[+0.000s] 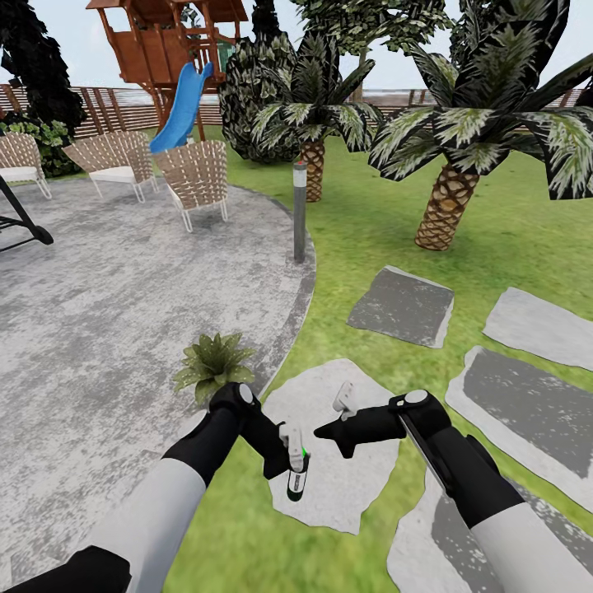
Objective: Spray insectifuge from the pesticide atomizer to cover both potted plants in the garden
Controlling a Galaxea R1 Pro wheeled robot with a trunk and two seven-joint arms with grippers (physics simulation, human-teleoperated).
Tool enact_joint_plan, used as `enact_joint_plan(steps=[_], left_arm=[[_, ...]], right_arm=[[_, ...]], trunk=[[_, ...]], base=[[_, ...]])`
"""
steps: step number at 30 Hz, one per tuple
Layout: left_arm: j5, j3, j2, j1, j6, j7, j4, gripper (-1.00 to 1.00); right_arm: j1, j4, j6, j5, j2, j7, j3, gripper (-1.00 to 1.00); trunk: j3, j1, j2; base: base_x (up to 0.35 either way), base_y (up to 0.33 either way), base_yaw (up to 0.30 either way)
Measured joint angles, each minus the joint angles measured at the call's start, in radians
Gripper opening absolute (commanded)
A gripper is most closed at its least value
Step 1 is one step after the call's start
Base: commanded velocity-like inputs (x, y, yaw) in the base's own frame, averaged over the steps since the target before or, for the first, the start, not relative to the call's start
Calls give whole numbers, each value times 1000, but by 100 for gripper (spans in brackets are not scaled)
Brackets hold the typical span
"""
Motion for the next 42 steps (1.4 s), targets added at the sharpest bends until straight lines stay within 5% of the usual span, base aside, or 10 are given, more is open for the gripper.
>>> enact_joint_plan(steps=[10, 13, 16, 42], left_arm=[[3, 0, 0, 0, 4, 0, -23, -100], [70, 0, 0, 0, 9, 0, -26, -100], [85, 0, 0, 0, 10, 0, -26, -100], [91, 0, 0, -1, 31, 0, -55, -100]], right_arm=[[0, 0, 0, 0, 1, -1, 1, -100], [0, 0, 0, 0, 1, -1, 1, -100], [0, 0, 0, 0, 1, -1, 2, -100], [0, 0, -1, 0, 2, -1, 8, -100]], trunk=[[0, 0, 0], [0, 0, 0], [0, 0, 0], [0, 0, 0]], base=[[0, 0, 0], [0, 0, 0], [0, 0, 0], [0, 0, 0]])
